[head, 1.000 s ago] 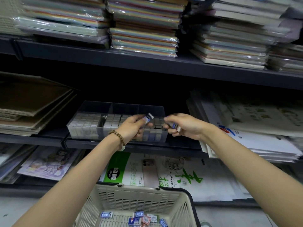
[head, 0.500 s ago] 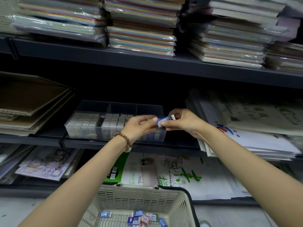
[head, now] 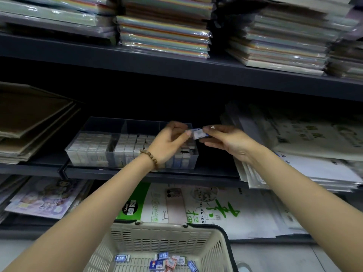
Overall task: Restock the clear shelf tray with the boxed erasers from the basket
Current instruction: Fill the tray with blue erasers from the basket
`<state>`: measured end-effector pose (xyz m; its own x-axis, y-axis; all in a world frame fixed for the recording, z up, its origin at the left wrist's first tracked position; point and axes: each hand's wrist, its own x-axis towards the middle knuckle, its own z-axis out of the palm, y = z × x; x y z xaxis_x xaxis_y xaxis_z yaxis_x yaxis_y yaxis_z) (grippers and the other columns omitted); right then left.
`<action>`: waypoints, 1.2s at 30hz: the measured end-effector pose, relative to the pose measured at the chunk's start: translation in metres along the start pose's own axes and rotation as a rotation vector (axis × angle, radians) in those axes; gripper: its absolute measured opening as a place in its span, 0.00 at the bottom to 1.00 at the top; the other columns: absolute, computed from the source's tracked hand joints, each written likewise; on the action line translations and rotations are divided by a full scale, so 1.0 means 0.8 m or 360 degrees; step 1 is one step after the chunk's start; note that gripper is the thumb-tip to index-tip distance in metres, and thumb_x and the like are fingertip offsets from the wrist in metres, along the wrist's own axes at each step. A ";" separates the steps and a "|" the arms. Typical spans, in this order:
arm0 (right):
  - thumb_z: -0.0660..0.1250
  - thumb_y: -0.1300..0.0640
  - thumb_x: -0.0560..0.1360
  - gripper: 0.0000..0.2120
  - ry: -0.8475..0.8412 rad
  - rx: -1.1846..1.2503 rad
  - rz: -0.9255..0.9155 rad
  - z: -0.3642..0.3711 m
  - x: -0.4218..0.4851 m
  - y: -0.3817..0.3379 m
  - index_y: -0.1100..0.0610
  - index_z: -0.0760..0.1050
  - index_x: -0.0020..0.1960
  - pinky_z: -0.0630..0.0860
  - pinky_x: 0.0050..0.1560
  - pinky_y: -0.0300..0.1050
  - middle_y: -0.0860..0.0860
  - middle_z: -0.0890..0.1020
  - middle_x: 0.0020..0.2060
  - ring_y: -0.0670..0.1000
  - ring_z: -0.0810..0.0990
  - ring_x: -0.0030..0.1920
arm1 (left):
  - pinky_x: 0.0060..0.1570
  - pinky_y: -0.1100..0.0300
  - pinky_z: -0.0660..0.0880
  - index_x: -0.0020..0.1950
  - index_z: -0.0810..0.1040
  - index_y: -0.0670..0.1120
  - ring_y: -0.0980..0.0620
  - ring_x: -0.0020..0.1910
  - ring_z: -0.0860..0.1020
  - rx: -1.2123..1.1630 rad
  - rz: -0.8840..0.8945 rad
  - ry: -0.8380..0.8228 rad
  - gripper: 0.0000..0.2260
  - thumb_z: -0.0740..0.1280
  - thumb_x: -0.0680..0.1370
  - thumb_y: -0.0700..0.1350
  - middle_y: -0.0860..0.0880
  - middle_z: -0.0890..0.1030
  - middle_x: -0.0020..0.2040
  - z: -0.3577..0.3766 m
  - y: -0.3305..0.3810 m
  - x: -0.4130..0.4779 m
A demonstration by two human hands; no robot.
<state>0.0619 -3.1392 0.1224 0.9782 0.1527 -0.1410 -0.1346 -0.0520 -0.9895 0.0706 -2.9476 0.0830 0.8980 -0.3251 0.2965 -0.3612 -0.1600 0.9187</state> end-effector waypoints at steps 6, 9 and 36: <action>0.72 0.59 0.71 0.04 0.0066 -0.0579 -0.0199 -0.024 0.022 0.005 0.53 0.79 0.45 0.80 0.41 0.35 0.47 0.83 0.35 0.44 0.83 0.37 | 0.56 0.70 0.68 0.63 0.75 0.55 0.60 0.59 0.73 0.1050 0.0147 -0.0519 0.15 0.62 0.77 0.55 0.56 0.76 0.61 -0.035 -0.032 -0.007; 0.72 0.60 0.72 0.05 -0.0043 -0.0786 -0.0228 -0.018 0.035 0.003 0.55 0.80 0.47 0.80 0.40 0.34 0.48 0.83 0.36 0.42 0.81 0.34 | 0.61 0.57 0.67 0.64 0.74 0.57 0.55 0.62 0.70 0.1433 0.0317 -0.0563 0.16 0.60 0.78 0.58 0.54 0.75 0.62 -0.033 -0.040 -0.007; 0.58 0.53 0.80 0.16 -0.0059 -0.2116 -0.0828 0.017 0.014 0.065 0.57 0.75 0.64 0.70 0.56 0.48 0.54 0.75 0.57 0.53 0.73 0.56 | 0.68 0.57 0.56 0.69 0.69 0.58 0.53 0.70 0.64 0.1563 0.0325 -0.0419 0.22 0.57 0.76 0.63 0.56 0.70 0.70 -0.041 -0.059 -0.021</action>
<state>0.0637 -3.1264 0.0685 0.8618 0.4653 0.2019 0.4985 -0.8506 -0.1672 0.0808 -2.9036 0.0429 0.7561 -0.6058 0.2478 -0.6520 -0.7301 0.2045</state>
